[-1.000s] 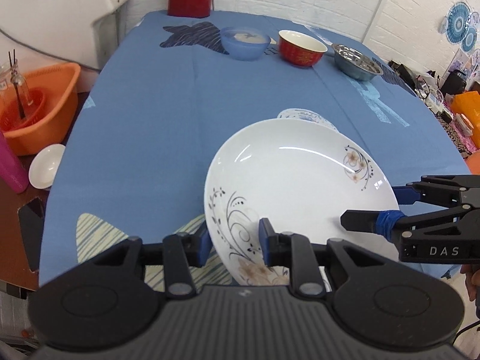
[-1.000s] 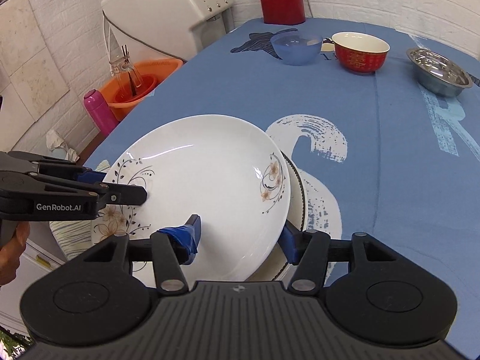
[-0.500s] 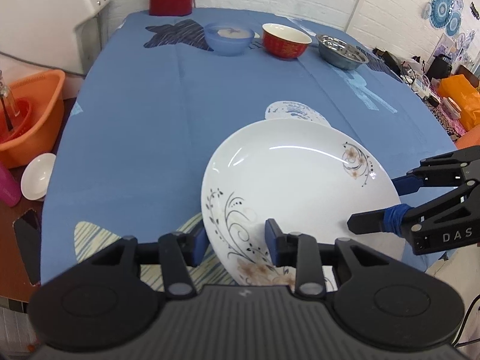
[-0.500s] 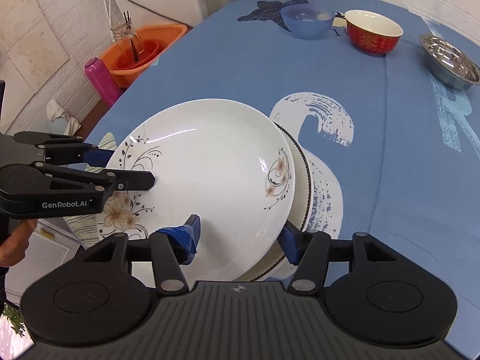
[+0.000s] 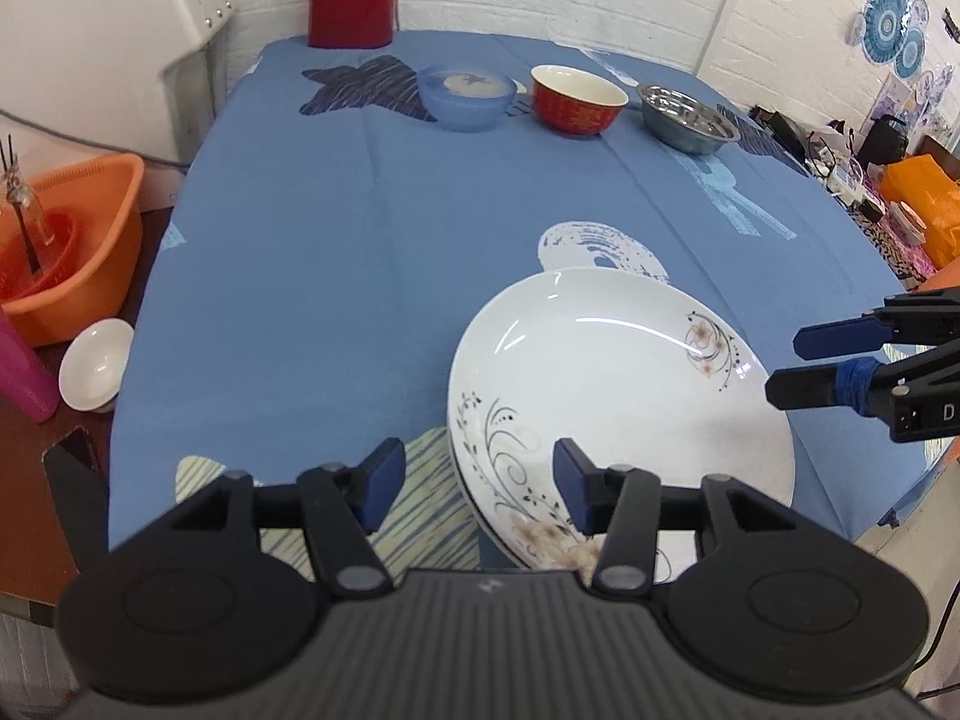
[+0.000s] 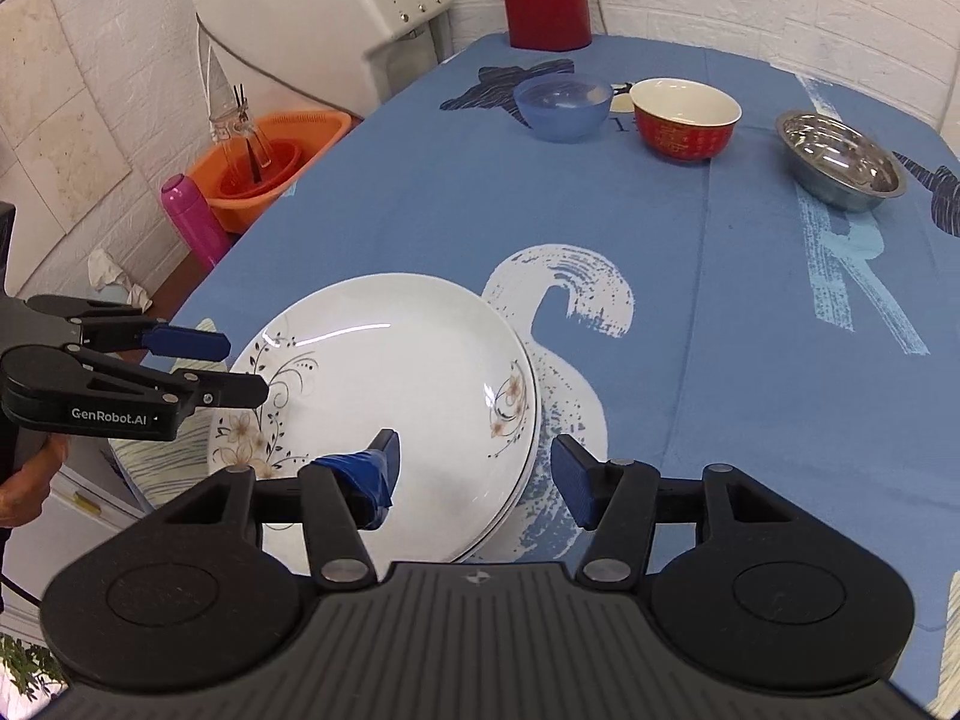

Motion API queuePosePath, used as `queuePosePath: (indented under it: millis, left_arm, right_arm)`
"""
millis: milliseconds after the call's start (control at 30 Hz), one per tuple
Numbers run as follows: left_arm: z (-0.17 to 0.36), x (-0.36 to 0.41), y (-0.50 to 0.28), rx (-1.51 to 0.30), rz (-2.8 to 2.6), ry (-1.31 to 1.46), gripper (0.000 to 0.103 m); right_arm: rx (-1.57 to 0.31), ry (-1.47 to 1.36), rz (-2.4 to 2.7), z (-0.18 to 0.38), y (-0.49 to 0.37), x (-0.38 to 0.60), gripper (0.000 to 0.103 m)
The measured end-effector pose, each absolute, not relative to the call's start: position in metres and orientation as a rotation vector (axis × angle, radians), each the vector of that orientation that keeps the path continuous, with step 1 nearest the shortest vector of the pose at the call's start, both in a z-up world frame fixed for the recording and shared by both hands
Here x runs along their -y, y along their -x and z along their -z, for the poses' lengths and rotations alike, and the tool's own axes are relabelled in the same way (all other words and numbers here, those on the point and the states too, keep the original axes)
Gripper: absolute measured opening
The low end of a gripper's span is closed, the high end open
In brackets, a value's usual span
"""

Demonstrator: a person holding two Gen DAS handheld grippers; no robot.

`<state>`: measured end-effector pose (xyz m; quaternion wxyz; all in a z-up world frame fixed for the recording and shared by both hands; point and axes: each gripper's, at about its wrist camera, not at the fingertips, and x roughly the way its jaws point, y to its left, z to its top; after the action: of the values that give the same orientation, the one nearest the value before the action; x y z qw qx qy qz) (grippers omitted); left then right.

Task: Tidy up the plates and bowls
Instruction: 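Lower the floral plate onto the plate stack and open both tools, then move both tools to the stainless steel bowl rim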

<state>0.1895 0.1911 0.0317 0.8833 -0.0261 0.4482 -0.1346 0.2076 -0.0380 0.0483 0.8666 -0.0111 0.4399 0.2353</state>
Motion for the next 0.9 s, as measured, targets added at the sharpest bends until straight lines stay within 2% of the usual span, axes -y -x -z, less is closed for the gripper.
queuePosePath:
  millis: [267,500,700,900]
  left_arm:
    - [-0.051,-0.179,-0.187,-0.910,0.298,0.084,0.052]
    - [-0.075,-0.128,-0.213,-0.892,0.411,0.152,0.065]
    - [-0.079,-0.053,-0.292,-0.932,0.452,0.258,0.068]
    - [-0.058,0.020,-0.402,-0.948,0.378,0.358,0.068]
  right_arm:
    - [-0.961,-0.244,-0.392,-0.029,-0.203,0.110,0.042]
    - [-0.950,-0.351,-0.288,-0.028,-0.201,0.170,0.042]
    - [-0.880,-0.419,-0.205,-0.035,-0.241,0.228,0.043]
    - [-0.824,-0.405,-0.068,-0.033,-0.329,0.284,0.043]
